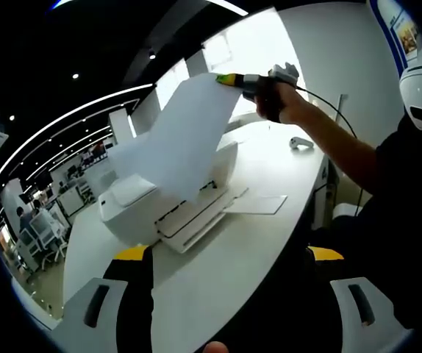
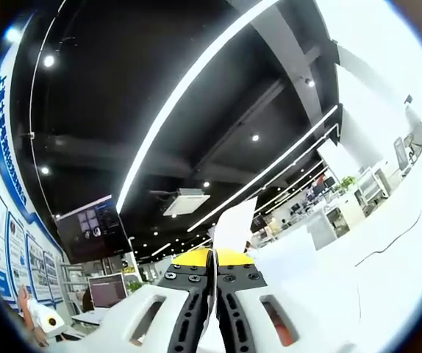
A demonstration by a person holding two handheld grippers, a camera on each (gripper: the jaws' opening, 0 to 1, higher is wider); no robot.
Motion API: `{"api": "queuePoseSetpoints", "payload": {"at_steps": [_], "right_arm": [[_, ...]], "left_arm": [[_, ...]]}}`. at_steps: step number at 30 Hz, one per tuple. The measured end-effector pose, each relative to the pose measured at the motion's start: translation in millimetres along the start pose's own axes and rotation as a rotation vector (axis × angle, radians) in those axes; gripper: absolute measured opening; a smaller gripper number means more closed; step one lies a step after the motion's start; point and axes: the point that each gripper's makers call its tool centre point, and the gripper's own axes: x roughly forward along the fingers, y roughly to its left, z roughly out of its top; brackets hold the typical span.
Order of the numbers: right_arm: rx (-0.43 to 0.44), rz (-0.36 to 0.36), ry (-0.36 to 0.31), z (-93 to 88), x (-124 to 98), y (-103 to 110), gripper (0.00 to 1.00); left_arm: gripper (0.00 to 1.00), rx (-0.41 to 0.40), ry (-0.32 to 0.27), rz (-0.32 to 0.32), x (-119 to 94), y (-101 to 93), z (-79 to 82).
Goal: Remove the paper from the printer output slot and place it on top of the printer
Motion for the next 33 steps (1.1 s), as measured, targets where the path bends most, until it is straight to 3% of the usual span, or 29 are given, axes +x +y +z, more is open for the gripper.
{"api": "queuePoseSetpoints", "payload": {"at_steps": [17,33], "right_arm": [[0.084,-0.029,-0.016,-5.1,4,-21,0.00],[0.110,-0.061,-0.031,-5.1,10,-35,0.00]], "left_arm": [[0.87,-0.004,0.003,-0.001,1,0.5,-1.3],[0.87,-0.004,0.003,-0.001,1,1.2,-2.1]]}}
